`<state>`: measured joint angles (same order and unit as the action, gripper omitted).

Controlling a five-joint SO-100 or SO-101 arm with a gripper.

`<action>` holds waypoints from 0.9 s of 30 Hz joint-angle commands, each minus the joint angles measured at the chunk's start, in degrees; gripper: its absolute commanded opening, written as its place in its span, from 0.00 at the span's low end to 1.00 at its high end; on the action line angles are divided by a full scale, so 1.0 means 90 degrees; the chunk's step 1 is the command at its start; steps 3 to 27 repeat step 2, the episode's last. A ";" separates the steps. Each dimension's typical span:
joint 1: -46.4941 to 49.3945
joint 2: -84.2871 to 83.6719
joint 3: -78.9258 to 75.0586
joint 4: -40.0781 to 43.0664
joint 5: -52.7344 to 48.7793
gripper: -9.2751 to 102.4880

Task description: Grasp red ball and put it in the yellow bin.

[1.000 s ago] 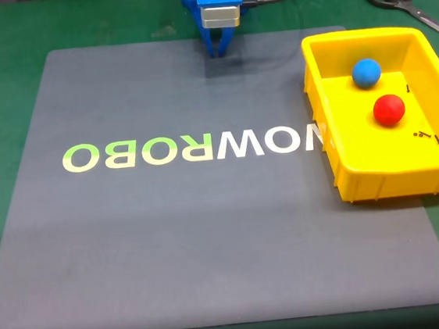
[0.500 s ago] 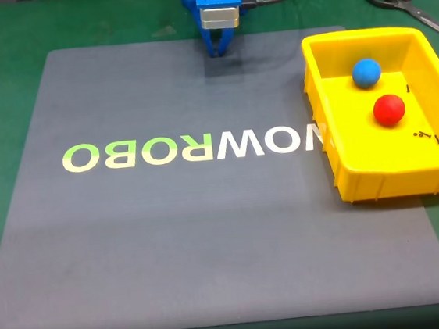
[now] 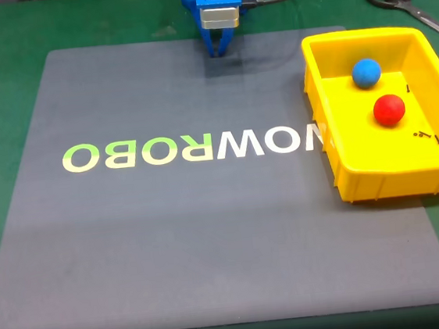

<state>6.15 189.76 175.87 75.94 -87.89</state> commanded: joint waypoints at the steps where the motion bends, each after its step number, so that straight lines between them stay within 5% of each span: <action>1: 0.0049 0.0078 0.0205 0.0000 0.0088 0.08; 27: 0.0059 0.0078 0.0205 0.0000 0.0088 0.08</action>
